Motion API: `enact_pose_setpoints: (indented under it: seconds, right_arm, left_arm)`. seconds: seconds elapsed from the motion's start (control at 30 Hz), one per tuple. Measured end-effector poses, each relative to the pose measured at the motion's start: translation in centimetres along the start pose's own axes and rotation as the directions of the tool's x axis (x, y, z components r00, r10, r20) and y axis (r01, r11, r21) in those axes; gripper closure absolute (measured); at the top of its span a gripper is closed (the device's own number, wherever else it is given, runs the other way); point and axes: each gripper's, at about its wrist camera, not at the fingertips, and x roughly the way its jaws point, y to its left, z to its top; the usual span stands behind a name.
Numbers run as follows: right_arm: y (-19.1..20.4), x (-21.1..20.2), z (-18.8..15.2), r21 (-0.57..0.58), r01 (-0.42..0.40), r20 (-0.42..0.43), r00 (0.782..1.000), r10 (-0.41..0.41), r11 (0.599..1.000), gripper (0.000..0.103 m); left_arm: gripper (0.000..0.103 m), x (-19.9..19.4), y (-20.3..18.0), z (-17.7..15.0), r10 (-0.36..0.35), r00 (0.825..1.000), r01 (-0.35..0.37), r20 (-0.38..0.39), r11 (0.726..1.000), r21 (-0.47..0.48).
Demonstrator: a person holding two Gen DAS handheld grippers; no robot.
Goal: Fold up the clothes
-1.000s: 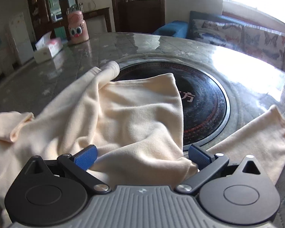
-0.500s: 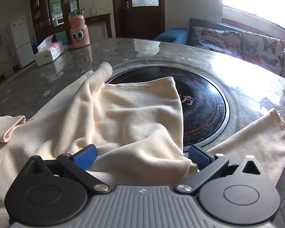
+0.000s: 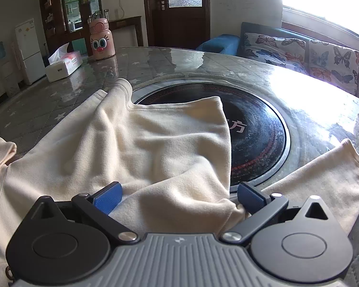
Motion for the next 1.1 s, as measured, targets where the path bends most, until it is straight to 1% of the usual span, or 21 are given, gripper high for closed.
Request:
enact_pose_setpoints:
  seconds: [0.07, 0.17, 0.23, 0.3, 0.4, 0.57, 0.67, 0.73, 0.83, 0.87, 0.93, 1.0, 1.1]
  right_arm:
    - [0.1, 0.0, 0.0, 0.001, 0.001, 0.0, 1.0, -0.001, 1.0, 0.0]
    - [0.1, 0.0, 0.0, 0.002, 0.001, 0.001, 1.0, -0.001, 1.0, 0.0]
    - [0.1, 0.0, 0.0, 0.002, 0.002, 0.001, 1.0, -0.002, 1.0, 0.0]
    - [0.1, 0.0, 0.0, 0.003, 0.004, 0.0, 1.0, -0.004, 1.0, 0.0]
    - [0.2, 0.0, 0.0, 0.004, 0.006, -0.001, 1.0, -0.005, 1.0, 0.0]
    - [0.1, 0.0, 0.0, 0.005, 0.008, -0.002, 1.0, -0.008, 1.0, 0.0]
    - [0.2, 0.1, 0.1, 0.004, 0.009, -0.003, 1.0, -0.009, 1.0, 0.0]
    - [0.1, 0.0, 0.1, 0.003, 0.009, -0.003, 1.0, -0.009, 1.0, 0.0]
    - [0.1, 0.0, 0.1, 0.001, 0.007, -0.004, 1.0, -0.007, 1.0, 0.0]
    - [0.1, 0.0, 0.0, 0.0, 0.006, -0.005, 1.0, -0.006, 1.0, 0.0]
    - [-0.1, 0.0, 0.3, -0.001, -0.004, -0.015, 1.0, 0.004, 1.0, 0.0]
    - [-0.2, 0.0, 0.6, 0.0, -0.014, -0.029, 0.999, 0.014, 1.0, 0.0]
    - [-0.4, 0.0, 1.1, 0.0, -0.031, -0.048, 0.998, 0.031, 1.0, 0.0]
  left_arm:
    - [0.003, 0.2, 0.5, -0.1, 0.006, 1.0, -0.007, -0.01, 1.0, -0.026]
    - [0.003, 0.5, 1.5, -0.2, -0.015, 0.999, 0.013, -0.029, 0.996, -0.09]
    - [0.003, 0.3, 2.1, -0.2, -0.015, 1.0, 0.012, -0.021, 0.992, -0.125]
    - [0.003, 0.1, 2.7, -0.3, -0.024, 1.0, 0.023, -0.004, 0.985, -0.171]
    - [0.003, 0.2, 4.3, -0.1, -0.054, 0.999, 0.052, -0.001, 0.965, -0.259]
    - [0.003, 0.7, 4.6, -0.4, 0.023, 1.0, -0.024, -0.011, 0.974, -0.225]
    - [0.003, 1.0, 4.9, -0.8, 0.073, 0.997, -0.073, -0.007, 0.975, -0.211]
    - [0.004, 1.1, 5.4, -1.0, 0.134, 0.991, -0.133, -0.009, 0.968, -0.212]
    - [0.004, 1.2, 6.3, -1.0, 0.233, 0.973, -0.228, -0.001, 0.954, -0.196]
    - [0.004, 1.1, 6.6, -0.9, 0.243, 0.97, -0.237, 0.005, 0.952, -0.193]
    - [0.004, 0.7, 6.7, -0.6, 0.23, 0.973, -0.221, 0.023, 0.956, -0.192]
    - [0.004, 0.1, 5.6, 0.1, 0.194, 0.979, -0.182, 0.062, 0.97, -0.162]
    - [0.004, -0.5, 2.0, 1.4, 0.093, 0.988, -0.086, 0.12, 0.994, -0.061]
